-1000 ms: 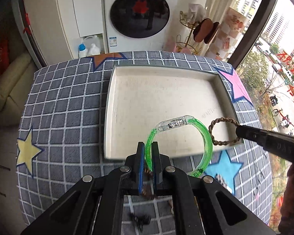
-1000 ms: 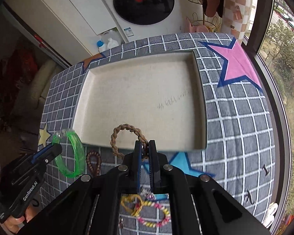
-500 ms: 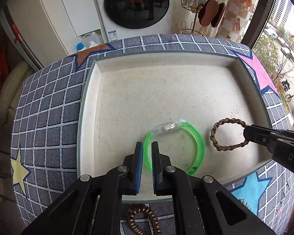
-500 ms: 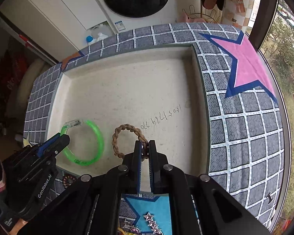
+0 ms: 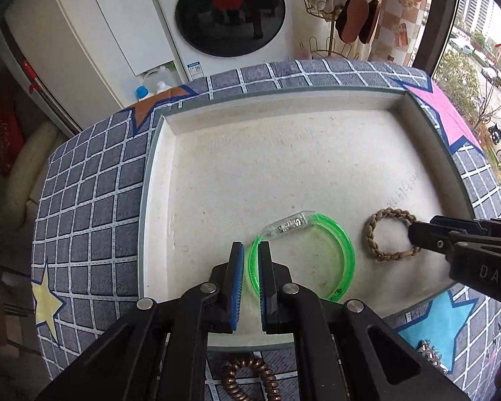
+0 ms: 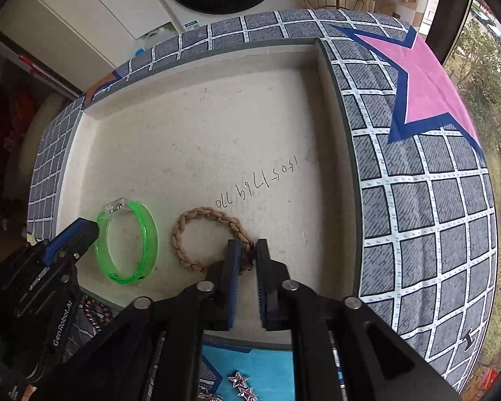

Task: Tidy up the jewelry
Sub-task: 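Carry the bangle into the white tray with the left tool while the right tool drops the bracelet there, then withdraw both open tools from the tray back over the jewelry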

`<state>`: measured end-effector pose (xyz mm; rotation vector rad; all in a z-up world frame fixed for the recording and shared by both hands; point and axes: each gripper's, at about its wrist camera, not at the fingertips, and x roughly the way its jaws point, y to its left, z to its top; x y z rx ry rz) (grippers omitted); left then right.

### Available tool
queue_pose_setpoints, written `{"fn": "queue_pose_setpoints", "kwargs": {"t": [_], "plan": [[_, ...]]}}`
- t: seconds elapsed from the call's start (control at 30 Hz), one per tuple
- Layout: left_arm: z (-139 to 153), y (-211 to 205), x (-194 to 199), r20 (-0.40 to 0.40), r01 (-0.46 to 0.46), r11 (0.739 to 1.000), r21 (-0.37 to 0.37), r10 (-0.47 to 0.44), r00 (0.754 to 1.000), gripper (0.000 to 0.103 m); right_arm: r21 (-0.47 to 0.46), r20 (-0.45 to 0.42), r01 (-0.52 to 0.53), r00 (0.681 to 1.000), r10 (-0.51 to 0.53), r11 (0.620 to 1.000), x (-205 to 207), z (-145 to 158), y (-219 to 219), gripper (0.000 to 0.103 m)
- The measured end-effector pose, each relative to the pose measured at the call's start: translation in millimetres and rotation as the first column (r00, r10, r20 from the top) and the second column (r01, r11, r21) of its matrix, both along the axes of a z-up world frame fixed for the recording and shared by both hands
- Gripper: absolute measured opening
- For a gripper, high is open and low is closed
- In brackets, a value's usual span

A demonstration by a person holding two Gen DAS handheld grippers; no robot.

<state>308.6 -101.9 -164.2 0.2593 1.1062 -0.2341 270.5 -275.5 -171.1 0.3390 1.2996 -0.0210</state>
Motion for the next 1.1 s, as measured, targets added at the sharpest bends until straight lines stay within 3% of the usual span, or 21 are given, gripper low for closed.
{"fn": "queue_pose_setpoints", "kwargs": {"t": [0.03, 0.17, 0.2, 0.23, 0.27, 0.33, 0.47, 0.63, 0.8, 1.1], "plan": [[3, 1, -1, 0.005, -0.001, 1.0, -0.008, 0.001, 1.0, 0.019, 0.015, 0.012, 0.007, 1.0, -0.007, 1.0, -1, 3, -1, 0.042], [16, 8, -5, 0.021, -0.01, 0.999, -0.047, 0.011, 1.0, 0.021, 0.045, 0.055, 0.014, 0.998, -0.016, 0.999, -8, 20, -3, 0.043], [19, 10, -8, 0.026, -0.011, 0.998, -0.055, 0.013, 1.0, 0.031, 0.049, 0.064, 0.012, 0.998, -0.016, 0.999, -10, 24, -4, 0.043], [23, 13, -10, 0.03, -0.012, 0.998, -0.062, 0.014, 0.999, 0.081, 0.053, 0.075, 0.012, 0.997, -0.016, 0.999, -12, 29, -4, 0.043], [26, 15, -13, 0.036, -0.024, 0.998, -0.054, 0.026, 0.999, 0.103, 0.057, 0.086, 0.012, 0.996, -0.017, 0.998, -15, 35, -4, 0.043], [35, 18, -21, 0.097, -0.029, 0.998, -0.051, 0.034, 0.995, 0.103, 0.069, 0.104, 0.015, 0.994, -0.022, 0.998, -21, 44, -5, 0.044], [46, 26, -40, 0.105, -0.01, 0.998, -0.057, 0.016, 0.994, 0.103, 0.086, 0.134, 0.021, 0.99, -0.032, 0.996, -37, 61, -2, 0.048], [55, 50, -70, 0.092, -0.043, 0.997, -0.065, 0.049, 0.995, 0.103, 0.099, 0.155, 0.03, 0.987, -0.045, 0.995, -53, 74, 7, 0.079], [49, 78, -101, 0.072, -0.104, 0.994, -0.023, 0.105, 0.992, 0.103, 0.102, 0.144, 0.032, 0.989, -0.046, 0.994, -81, 78, 10, 0.081], [18, 106, -148, -0.061, -0.119, 0.993, -0.015, 0.118, 0.991, 0.103, 0.087, 0.086, 0.041, 0.995, -0.049, 0.995, -138, 69, 19, 0.081]]}}
